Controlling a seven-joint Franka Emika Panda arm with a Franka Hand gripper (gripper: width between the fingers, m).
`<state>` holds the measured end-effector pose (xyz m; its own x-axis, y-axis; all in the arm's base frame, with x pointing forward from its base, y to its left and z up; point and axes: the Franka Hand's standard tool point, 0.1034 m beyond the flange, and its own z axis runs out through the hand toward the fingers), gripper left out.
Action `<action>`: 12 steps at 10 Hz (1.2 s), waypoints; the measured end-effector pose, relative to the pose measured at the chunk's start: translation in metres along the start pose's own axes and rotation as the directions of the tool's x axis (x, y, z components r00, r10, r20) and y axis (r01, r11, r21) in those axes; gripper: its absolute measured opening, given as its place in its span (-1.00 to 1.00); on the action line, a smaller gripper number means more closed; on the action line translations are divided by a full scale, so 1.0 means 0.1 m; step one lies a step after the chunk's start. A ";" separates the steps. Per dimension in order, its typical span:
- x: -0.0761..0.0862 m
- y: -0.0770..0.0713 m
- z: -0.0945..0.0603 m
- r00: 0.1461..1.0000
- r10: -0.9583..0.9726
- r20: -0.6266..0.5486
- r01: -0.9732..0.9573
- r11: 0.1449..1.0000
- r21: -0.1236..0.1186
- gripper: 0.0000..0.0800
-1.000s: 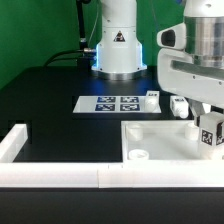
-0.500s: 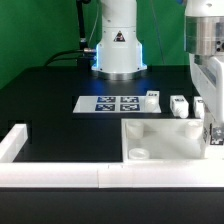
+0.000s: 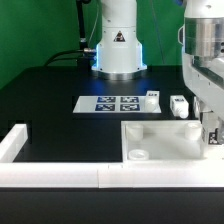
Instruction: Assemble one leg
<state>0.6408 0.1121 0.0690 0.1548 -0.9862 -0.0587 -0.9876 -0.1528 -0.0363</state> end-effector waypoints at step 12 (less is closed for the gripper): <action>-0.12 0.00 -0.04 0.658 -0.752 -0.040 0.752 0.659 -0.019 0.62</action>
Offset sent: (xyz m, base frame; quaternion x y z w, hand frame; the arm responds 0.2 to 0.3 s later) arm 0.0017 0.0049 0.0227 0.0390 -0.0272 -0.0928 0.9945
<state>0.6393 0.1239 0.0739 0.8431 -0.5370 0.0287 -0.5354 -0.8432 -0.0488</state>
